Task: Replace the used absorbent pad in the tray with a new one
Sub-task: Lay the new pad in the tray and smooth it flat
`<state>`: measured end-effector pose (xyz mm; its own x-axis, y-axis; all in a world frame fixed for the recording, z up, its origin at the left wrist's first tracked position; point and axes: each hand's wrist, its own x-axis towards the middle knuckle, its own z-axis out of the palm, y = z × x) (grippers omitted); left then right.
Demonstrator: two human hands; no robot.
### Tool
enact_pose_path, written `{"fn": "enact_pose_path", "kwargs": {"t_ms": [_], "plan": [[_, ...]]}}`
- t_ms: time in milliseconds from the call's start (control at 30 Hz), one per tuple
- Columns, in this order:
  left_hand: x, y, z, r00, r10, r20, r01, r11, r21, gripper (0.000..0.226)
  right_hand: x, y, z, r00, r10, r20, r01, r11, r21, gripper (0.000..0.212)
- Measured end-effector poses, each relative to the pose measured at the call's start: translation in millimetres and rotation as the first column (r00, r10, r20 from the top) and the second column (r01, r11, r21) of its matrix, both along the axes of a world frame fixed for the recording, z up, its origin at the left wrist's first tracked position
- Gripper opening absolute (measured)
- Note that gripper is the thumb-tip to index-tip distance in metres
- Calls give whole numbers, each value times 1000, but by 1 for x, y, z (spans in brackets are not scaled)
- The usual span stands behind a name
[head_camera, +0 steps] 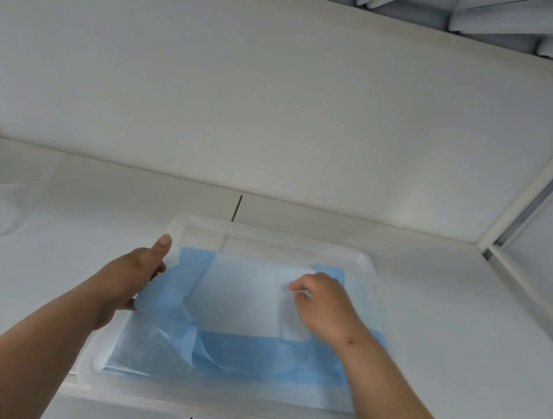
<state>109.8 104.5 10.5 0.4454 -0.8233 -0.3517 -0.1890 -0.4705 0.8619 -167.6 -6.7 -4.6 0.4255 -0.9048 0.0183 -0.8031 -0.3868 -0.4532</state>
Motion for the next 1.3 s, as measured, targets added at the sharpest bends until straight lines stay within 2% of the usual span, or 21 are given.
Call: {"fn": "enact_pose_path", "kwargs": {"t_ms": [100, 167, 233, 333, 400, 467, 567, 633, 700, 767, 833, 900, 967, 1033, 1100, 1133, 1167, 1200, 1267, 1300], "plan": [[-6, 14, 0, 988, -152, 30, 151, 988, 11, 79, 51, 32, -16, 977, 213, 21, -213, 976, 35, 34], [-8, 19, -3, 973, -205, 108, 201, 979, 46, 61, 78, 51, -21, 951, 306, 51, -309, 948, 80, 35], [-9, 22, -3, 969, -219, 118, 214, 976, 51, 42, 96, 60, -22, 941, 326, 95, -337, 930, 145, 34], [-10, 29, 2, 959, -257, 121, 251, 966, 66, 38, 111, 62, -20, 943, 287, 166, -321, 915, 245, 26], [-10, 33, 4, 959, -266, 100, 263, 964, 40, 27, 114, 61, -18, 943, 251, 218, -310, 900, 307, 36], [-5, 38, 8, 975, -222, -16, 222, 975, -26, 23, 116, 62, -20, 936, 224, 270, -317, 872, 373, 33], [6, 42, 15, 972, -91, -215, 62, 989, -135, 29, 115, 59, -22, 929, 173, 328, -310, 848, 431, 31], [10, 43, 22, 970, -13, -242, -29, 985, -172, 17, 115, 58, -23, 926, 174, 335, -319, 837, 444, 27], [11, 45, 26, 987, 49, -151, -78, 979, -189, 11, 118, 56, -23, 936, 206, 284, -317, 845, 432, 22], [10, 48, 28, 998, 67, 21, -61, 976, -210, 12, 123, 57, -26, 953, 242, 180, -295, 872, 390, 21], [4, 51, 31, 993, 1, 120, 24, 977, -210, 14, 127, 61, -27, 960, 272, 63, -277, 907, 316, 29], [-7, 53, 35, 976, -140, 165, 167, 973, -160, 21, 127, 65, -28, 949, 309, -57, -284, 922, 263, 42], [-15, 55, 42, 936, -314, 159, 329, 941, -81, 14, 125, 69, -28, 923, 357, -141, -324, 922, 215, 55], [-20, 56, 44, 917, -395, 60, 399, 915, -65, 11, 123, 74, -31, 910, 378, -167, -350, 920, 174, 69], [-18, 53, 37, 956, -292, 9, 291, 949, -122, 19, 121, 77, -30, 910, 391, -135, -363, 911, 195, 84], [-16, 51, 31, 978, -202, 54, 208, 964, -163, 19, 119, 79, -28, 914, 389, -116, -359, 908, 217, 84], [-15, 50, 25, 982, -129, 137, 154, 969, -192, 16, 117, 79, -25, 919, 384, -86, -354, 902, 249, 75], [-15, 48, 20, 966, -108, 235, 156, 969, -193, 14, 115, 77, -21, 927, 373, -27, -350, 890, 291, 58], [-14, 48, 7, 890, -231, 393, 293, 951, -103, 15, 112, 70, -18, 944, 268, 194, -322, 883, 342, 13], [-14, 48, -1, 828, -333, 451, 380, 925, -13, 14, 110, 67, -19, 943, 165, 290, -261, 906, 334, 14]]}}
